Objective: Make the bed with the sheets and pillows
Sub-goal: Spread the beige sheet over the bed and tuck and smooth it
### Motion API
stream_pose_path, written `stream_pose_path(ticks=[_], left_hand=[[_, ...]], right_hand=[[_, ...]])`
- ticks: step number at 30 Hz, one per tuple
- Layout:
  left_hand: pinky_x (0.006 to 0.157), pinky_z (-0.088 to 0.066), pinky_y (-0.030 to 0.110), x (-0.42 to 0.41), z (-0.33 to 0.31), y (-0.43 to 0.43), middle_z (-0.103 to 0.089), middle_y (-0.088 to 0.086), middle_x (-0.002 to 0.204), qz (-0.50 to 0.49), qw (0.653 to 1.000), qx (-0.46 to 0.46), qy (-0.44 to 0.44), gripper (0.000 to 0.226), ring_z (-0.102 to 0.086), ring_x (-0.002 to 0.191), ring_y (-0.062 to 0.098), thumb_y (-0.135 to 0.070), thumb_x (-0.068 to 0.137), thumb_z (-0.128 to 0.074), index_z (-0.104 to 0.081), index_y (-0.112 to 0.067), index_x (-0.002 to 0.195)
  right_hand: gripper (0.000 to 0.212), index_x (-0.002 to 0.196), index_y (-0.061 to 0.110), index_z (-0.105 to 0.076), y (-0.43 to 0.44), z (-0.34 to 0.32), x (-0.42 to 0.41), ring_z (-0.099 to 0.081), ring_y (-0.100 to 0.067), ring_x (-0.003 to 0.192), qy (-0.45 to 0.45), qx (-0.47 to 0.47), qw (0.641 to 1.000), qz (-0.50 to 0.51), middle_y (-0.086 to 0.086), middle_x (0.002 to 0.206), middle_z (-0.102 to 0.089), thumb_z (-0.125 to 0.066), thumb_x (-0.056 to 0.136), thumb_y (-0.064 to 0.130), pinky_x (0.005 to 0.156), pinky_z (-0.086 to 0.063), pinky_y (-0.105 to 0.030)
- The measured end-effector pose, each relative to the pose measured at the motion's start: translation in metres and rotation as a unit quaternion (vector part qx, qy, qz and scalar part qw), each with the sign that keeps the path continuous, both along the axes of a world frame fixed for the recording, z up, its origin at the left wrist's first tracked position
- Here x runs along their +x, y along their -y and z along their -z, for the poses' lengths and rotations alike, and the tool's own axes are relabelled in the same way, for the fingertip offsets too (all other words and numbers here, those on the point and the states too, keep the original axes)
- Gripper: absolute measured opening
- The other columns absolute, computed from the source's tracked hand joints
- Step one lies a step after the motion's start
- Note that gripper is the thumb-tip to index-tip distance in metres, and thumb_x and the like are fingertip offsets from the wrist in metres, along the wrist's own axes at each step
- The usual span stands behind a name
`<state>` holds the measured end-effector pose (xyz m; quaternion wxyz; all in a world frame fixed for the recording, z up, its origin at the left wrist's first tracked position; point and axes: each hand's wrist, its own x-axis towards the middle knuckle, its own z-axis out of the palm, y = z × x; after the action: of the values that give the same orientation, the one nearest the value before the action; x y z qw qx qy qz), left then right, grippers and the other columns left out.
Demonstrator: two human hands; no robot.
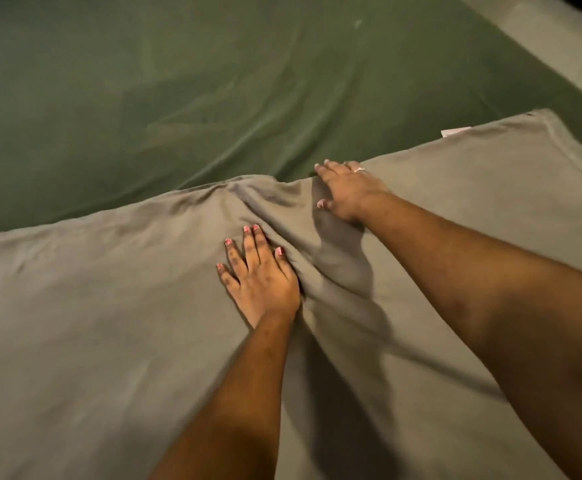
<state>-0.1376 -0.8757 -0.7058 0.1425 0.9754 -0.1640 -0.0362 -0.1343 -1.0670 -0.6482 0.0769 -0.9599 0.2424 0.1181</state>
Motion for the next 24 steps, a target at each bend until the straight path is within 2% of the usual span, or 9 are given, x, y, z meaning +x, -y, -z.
stream_pose_path(ticks=[1,3,6,8,10,14,18,21,24], left_hand=[[0.116,0.000,0.049,-0.001,0.001,-0.002,-0.013,-0.009,0.160,-0.002,1.000,-0.004,0.004,0.058,-0.002,0.148,0.022,-0.041,0.097,-0.017,-0.015,-0.025,0.153],[0.117,0.000,0.048,-0.002,0.002,-0.004,-0.013,-0.009,0.160,-0.002,1.000,-0.005,0.007,0.061,-0.002,0.148,0.021,-0.041,0.094,-0.014,-0.015,-0.026,0.153],[0.117,0.001,0.046,-0.003,0.003,-0.003,-0.011,-0.010,0.160,-0.008,1.000,-0.012,0.004,0.062,-0.001,0.148,0.018,-0.042,0.093,-0.012,-0.011,-0.027,0.153],[0.117,0.001,0.046,-0.004,0.004,-0.003,-0.011,-0.010,0.160,-0.009,1.000,-0.019,0.010,0.061,-0.002,0.148,0.017,-0.043,0.094,-0.010,-0.009,-0.028,0.153],[0.117,0.002,0.045,-0.005,0.004,-0.004,-0.012,-0.009,0.160,-0.006,1.000,-0.024,0.014,0.064,-0.002,0.148,0.017,-0.046,0.092,-0.003,-0.007,-0.028,0.153],[0.117,0.003,0.045,-0.005,0.002,-0.003,-0.010,-0.010,0.160,-0.002,1.000,-0.018,0.013,0.068,-0.001,0.148,0.015,-0.049,0.087,0.001,-0.008,-0.031,0.153],[0.117,0.005,0.044,-0.005,0.004,-0.003,-0.008,-0.011,0.160,0.001,1.000,-0.002,0.010,0.067,0.002,0.148,0.015,-0.052,0.087,-0.001,-0.008,-0.034,0.152],[0.116,0.005,0.045,-0.003,0.005,-0.004,-0.007,-0.010,0.160,0.005,1.000,0.005,0.008,0.067,0.002,0.148,0.015,-0.055,0.088,-0.002,-0.007,-0.034,0.152],[0.117,0.001,0.048,-0.005,0.003,-0.001,-0.009,-0.008,0.160,0.007,1.000,0.023,0.009,0.067,-0.001,0.148,0.018,-0.055,0.088,-0.002,-0.008,-0.034,0.152]], right_hand=[[0.076,0.153,0.022,-0.012,0.007,0.000,0.003,-0.016,-0.027,0.145,-0.002,0.004,1.000,0.001,0.002,0.160,-0.014,-0.052,0.093,0.047,0.118,-0.019,-0.038],[0.077,0.149,0.022,-0.025,0.019,-0.001,0.009,-0.026,-0.027,0.140,0.011,0.028,0.999,0.021,-0.002,0.153,-0.029,-0.058,0.087,0.053,0.114,-0.028,-0.041],[0.051,0.127,0.023,-0.046,0.025,-0.001,0.017,-0.042,-0.029,0.125,0.014,0.054,0.998,0.017,-0.007,0.129,-0.053,-0.064,0.086,0.047,0.096,-0.041,-0.039],[0.033,0.117,0.023,-0.052,0.031,-0.008,0.020,-0.051,-0.031,0.118,-0.007,0.057,0.998,-0.009,-0.010,0.124,-0.058,-0.062,0.089,0.039,0.090,-0.042,-0.036],[0.022,0.111,0.020,-0.057,0.043,-0.020,0.021,-0.055,-0.033,0.114,0.017,0.036,0.999,-0.005,-0.014,0.122,-0.059,-0.059,0.092,0.031,0.084,-0.042,-0.033],[0.007,0.099,0.018,-0.053,0.054,-0.016,0.021,-0.057,-0.035,0.106,0.061,0.000,0.998,-0.002,-0.017,0.111,-0.060,-0.051,0.095,0.023,0.080,-0.043,-0.038],[0.011,0.105,0.017,-0.052,0.046,0.006,0.021,-0.055,-0.035,0.110,0.061,-0.009,0.998,0.034,-0.016,0.114,-0.059,-0.046,0.097,0.024,0.080,-0.039,-0.039],[0.030,0.112,0.021,-0.051,0.060,-0.005,0.014,-0.046,-0.032,0.120,0.049,0.007,0.998,0.043,-0.012,0.123,-0.056,-0.048,0.095,0.045,0.091,-0.040,-0.042],[0.048,0.124,0.028,-0.052,0.095,-0.023,-0.013,-0.037,-0.032,0.130,0.030,-0.003,0.996,0.087,-0.008,0.134,-0.049,-0.038,0.093,0.060,0.101,-0.033,-0.048]])
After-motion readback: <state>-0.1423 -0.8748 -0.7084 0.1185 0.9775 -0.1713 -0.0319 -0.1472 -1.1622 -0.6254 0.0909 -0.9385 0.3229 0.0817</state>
